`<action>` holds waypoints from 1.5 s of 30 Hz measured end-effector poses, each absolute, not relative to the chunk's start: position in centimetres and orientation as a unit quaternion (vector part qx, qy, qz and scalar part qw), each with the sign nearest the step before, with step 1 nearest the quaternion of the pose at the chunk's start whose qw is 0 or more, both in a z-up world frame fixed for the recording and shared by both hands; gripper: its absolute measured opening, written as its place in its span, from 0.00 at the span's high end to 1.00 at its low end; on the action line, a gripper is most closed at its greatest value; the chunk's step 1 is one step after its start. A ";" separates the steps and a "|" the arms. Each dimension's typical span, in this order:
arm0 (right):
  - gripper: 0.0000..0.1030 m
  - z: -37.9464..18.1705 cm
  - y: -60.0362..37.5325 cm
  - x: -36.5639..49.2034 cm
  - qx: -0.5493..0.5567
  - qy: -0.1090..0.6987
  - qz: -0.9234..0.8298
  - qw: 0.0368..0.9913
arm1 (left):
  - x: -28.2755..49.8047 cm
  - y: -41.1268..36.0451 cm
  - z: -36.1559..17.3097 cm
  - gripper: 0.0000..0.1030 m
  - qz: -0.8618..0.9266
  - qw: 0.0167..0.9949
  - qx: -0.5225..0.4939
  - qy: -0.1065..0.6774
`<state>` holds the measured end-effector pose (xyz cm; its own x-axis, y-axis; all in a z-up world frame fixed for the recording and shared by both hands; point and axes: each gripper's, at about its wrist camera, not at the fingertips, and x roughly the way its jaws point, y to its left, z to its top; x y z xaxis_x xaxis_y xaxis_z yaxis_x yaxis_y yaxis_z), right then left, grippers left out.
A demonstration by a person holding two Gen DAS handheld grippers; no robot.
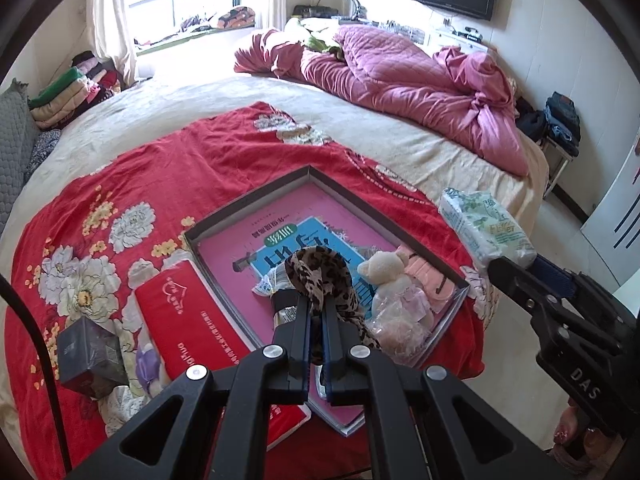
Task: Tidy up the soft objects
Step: 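Lower the leopard cloth into the tray with the left tool while the right tool lowers the wipes, then open both tools to release the leopard cloth and wipes pack in the tray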
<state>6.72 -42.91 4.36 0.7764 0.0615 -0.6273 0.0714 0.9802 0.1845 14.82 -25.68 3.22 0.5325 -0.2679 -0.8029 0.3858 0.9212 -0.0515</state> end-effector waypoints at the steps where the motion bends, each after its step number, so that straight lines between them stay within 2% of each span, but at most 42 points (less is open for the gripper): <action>1: 0.57 4.2 -42.9 6.8 0.099 0.337 -0.002 0.936 | 15.0 -25.8 3.0 0.96 -0.188 0.872 0.068 0.448; 15: 0.57 0.5 -41.7 9.0 0.095 0.373 0.025 0.923 | 17.7 -27.2 -0.2 0.96 -0.192 0.854 0.087 0.475; 32: 0.56 -3.0 -39.8 11.8 0.081 0.417 0.049 0.904 | 19.7 -26.3 -3.1 0.95 -0.190 0.841 0.063 0.503; 42: 0.53 -4.2 -39.4 12.5 0.081 0.431 0.050 0.897 | 20.0 -25.8 -3.5 0.95 -0.187 0.838 0.049 0.510; 45: 0.48 -4.2 -39.4 12.5 0.083 0.433 0.050 0.896 | 20.1 -25.7 -3.5 0.95 -0.185 0.838 0.047 0.511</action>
<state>12.48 -39.45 -4.23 0.6201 0.1614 -0.7677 -0.0178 0.9813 0.1919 20.12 -25.70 -3.54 0.4089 -0.2633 -0.8738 0.3584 0.9269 -0.1116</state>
